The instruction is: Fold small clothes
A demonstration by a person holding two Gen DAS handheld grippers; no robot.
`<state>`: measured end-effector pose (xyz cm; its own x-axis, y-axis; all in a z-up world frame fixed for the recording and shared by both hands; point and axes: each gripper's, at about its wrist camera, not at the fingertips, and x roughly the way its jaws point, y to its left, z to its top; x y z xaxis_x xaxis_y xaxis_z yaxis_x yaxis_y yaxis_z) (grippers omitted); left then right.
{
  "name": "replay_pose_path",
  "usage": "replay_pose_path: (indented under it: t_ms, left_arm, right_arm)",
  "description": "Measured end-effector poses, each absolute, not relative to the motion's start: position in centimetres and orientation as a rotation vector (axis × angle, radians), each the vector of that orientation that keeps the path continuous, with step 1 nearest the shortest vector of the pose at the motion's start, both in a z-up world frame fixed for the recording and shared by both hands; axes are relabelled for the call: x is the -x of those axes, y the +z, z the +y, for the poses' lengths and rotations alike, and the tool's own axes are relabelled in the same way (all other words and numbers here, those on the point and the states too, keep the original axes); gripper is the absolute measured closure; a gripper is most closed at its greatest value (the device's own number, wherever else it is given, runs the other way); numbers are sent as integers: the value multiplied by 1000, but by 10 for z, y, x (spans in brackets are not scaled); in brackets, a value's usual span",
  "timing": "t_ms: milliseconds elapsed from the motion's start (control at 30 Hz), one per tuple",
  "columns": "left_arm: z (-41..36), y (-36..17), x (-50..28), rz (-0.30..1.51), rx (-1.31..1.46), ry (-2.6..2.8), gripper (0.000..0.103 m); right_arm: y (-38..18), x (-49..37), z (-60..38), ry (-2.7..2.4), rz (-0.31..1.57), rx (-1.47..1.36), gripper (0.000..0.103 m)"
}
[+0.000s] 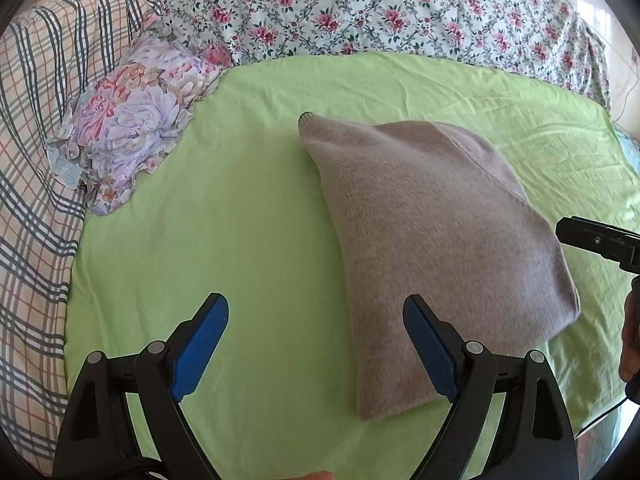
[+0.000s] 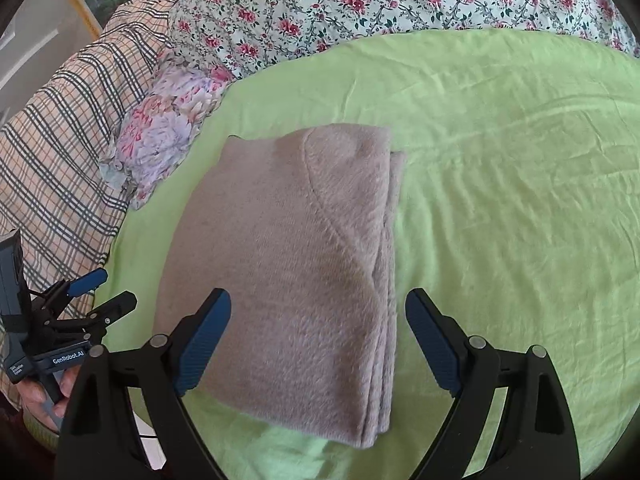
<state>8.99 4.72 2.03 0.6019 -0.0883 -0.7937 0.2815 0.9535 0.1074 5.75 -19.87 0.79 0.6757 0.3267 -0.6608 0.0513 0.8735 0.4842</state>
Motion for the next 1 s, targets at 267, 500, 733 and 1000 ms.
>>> replay_pose_path:
  t_ms: [267,500,733,1000]
  left_arm:
    - [33,17,-95,916,-240,-232,13]
    - [25,18,-88,912,-265,-242,13]
    - [23,20,-81,913,-284,-251,13]
    - [16,20,-67,917,-323,-272,13]
  right_arm:
    - [4,-57,-190,188,846,-478,14]
    - [6,-48,-181,190,868,-424,14]
    - [9,-35,-174,185,887,-376,14]
    - [14,-25,-165,184,891,-326,14]
